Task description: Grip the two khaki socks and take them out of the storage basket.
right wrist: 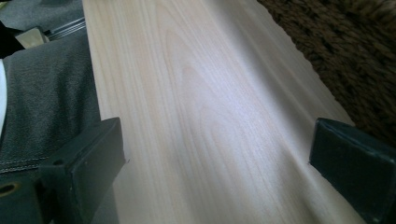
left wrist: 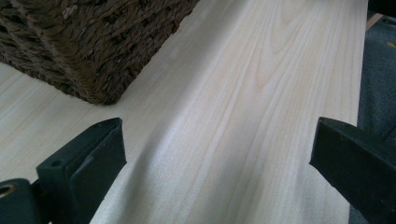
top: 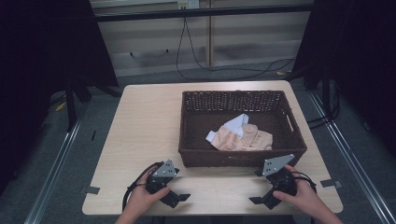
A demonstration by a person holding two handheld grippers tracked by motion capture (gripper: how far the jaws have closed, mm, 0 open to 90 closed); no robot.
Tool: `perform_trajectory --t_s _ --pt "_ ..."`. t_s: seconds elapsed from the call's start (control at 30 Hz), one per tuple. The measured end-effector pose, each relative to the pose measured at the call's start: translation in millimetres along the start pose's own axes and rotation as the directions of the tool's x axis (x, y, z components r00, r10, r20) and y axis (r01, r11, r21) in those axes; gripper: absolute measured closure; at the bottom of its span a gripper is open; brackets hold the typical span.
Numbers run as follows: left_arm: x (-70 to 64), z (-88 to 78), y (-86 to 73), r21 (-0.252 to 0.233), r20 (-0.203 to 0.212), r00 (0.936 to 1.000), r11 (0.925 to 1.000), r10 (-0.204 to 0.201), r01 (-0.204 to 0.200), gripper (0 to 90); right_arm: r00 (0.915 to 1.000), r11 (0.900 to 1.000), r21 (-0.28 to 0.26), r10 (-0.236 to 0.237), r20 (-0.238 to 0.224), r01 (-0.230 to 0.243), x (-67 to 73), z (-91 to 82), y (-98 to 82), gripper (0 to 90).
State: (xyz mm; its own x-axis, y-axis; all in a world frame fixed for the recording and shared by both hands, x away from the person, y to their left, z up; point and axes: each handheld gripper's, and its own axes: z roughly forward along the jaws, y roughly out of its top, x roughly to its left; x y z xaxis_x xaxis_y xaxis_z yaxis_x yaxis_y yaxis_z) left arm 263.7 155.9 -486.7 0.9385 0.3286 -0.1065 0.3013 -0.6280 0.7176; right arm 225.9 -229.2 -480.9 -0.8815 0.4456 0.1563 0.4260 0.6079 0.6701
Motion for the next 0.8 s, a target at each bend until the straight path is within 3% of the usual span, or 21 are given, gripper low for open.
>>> perform_trajectory --t_s 0.4,0.6,0.8 --pt "0.7 -1.7 0.7 0.012 -0.006 1.0 0.9999 0.003 -0.003 2.7 0.9998 1.0 0.019 -0.003 -0.018 0.003 4.1 2.8 7.1 2.8" --pt "0.7 -1.0 1.0 -0.002 -0.006 1.0 1.0 -0.005 0.005 2.7 0.9996 0.995 0.093 -0.021 -0.021 0.023 6.6 4.9 15.5 3.8" --pt "1.9 -1.6 2.9 0.007 -0.008 1.0 1.0 0.003 -0.003 2.7 0.9995 0.994 0.103 -0.021 -0.022 0.023 4.9 2.9 23.3 3.7"
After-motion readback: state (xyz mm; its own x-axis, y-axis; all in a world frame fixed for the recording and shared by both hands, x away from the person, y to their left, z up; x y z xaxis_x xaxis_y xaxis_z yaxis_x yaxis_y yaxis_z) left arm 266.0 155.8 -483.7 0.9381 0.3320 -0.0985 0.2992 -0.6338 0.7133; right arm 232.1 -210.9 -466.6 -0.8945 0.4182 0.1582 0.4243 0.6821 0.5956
